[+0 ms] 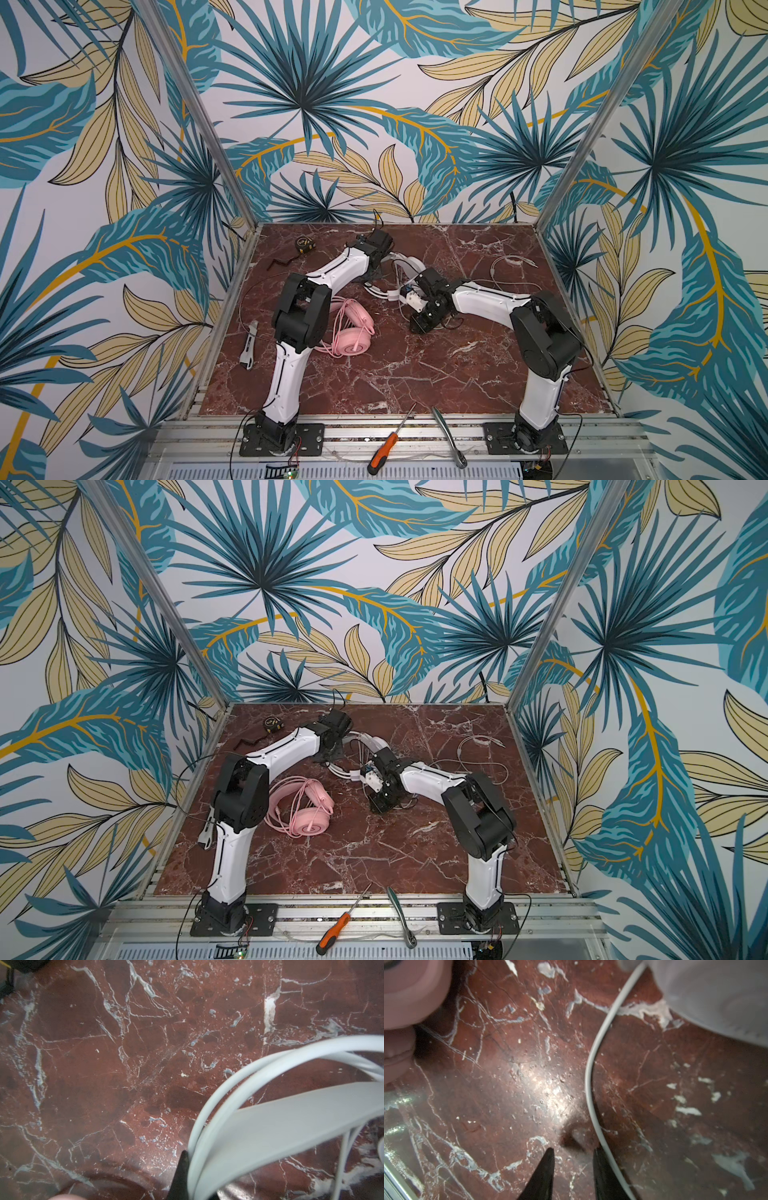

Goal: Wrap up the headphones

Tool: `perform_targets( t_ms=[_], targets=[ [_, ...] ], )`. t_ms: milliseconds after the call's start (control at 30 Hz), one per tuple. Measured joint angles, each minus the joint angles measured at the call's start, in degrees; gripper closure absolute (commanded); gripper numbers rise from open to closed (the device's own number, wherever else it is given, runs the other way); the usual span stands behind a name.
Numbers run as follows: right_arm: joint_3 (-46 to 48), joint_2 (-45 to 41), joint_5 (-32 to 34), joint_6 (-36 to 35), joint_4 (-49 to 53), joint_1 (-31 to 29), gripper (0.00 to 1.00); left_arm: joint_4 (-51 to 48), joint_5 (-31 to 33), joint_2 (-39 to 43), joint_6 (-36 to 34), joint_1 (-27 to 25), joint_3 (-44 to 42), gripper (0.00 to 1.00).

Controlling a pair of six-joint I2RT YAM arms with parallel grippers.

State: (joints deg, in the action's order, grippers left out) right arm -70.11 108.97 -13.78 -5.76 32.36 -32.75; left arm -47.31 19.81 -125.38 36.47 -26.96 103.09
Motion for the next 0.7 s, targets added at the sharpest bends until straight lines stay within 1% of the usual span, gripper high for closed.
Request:
perform_targets(
  t_ms=[100, 267, 367, 533, 600, 700],
  targets=[
    [-2.12, 0.98, 2.1, -0.04, 1.79, -0.11, 0.66, 0.15, -0.24, -0.22, -0.09, 0.07, 0.22, 1.0],
    [-2.34, 0.02, 4.13, -0.94, 3.43, -0.26, 0.56, 0.22, -0.63, -0.26, -0.24, 0.22, 0.24, 1.0],
    [-2.34, -2.08, 5.46, -2.99, 5.35, -0.37, 0.51, 0.33, -0.83, -0.35, -0.37, 0.33, 0.24, 1.0],
    [-2.19, -7.04, 9.77, -10.4, 9.22, -0.42, 0.43, 0.44, -1.01, -0.59, -0.7, 0.46, 0.24, 1.0],
    [-1.09, -8.94, 11.85, -14.75, 9.99, -0.37, 0.43, 0.44, -1.05, -0.7, -0.7, 0.5, 0.24, 1.0],
    [0.57, -9.53, 13.07, -19.89, 10.62, -0.04, 0.43, 0.46, -1.2, -0.7, -0.72, 0.55, 0.24, 1.0]
  ],
)
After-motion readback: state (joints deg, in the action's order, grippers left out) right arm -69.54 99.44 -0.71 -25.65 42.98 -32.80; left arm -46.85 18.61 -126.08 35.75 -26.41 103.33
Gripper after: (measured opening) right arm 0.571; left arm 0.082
